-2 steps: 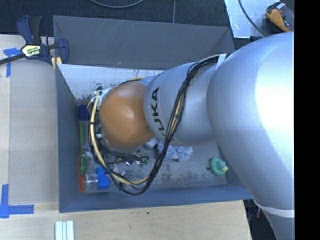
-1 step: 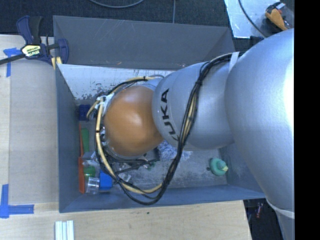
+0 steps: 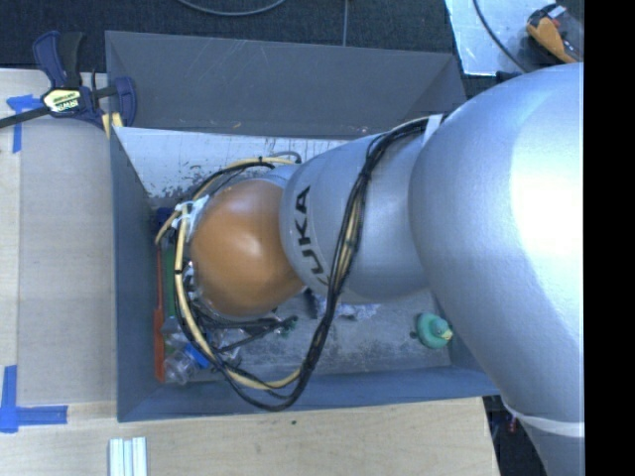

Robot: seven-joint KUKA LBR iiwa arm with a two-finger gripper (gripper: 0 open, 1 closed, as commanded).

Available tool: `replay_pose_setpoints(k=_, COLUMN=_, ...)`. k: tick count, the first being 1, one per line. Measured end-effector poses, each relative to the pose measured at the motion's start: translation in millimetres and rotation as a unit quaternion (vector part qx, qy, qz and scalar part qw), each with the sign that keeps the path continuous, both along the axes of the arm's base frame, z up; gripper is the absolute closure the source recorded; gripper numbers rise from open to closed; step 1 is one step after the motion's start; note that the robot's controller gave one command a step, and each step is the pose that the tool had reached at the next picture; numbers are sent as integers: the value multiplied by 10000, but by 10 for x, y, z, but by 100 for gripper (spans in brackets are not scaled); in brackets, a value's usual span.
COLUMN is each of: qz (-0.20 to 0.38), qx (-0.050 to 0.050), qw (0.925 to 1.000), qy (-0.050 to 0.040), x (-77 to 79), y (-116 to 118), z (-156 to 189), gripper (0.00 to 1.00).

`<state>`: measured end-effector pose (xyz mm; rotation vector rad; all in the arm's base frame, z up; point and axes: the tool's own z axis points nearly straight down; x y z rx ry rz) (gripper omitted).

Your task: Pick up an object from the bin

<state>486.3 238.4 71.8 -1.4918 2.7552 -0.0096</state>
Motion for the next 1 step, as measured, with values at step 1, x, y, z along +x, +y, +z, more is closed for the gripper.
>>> replay_pose_setpoints(k=1, qz=-3, qx=1, qw=10000, qy=1, x=0, y=0, z=0, gripper=100)
